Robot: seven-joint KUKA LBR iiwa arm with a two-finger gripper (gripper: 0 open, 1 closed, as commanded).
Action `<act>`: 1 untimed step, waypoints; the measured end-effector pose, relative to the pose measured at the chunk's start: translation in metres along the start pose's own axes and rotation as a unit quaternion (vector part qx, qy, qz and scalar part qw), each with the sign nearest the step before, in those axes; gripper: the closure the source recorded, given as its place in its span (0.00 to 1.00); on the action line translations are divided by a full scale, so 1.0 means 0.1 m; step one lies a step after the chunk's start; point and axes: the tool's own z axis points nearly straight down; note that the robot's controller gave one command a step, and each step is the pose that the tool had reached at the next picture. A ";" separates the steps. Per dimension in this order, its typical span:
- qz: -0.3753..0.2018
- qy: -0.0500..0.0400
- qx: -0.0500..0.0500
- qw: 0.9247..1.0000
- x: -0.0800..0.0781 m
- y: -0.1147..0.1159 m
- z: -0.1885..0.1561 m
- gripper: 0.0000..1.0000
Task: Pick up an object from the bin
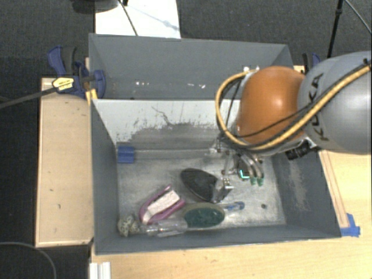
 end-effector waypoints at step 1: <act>0.005 0.003 -0.002 1.000 0.25 -0.12 1.07 0.00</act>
Offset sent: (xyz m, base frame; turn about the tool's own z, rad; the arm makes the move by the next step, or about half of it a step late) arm -0.0267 -0.0148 -0.1147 0.0095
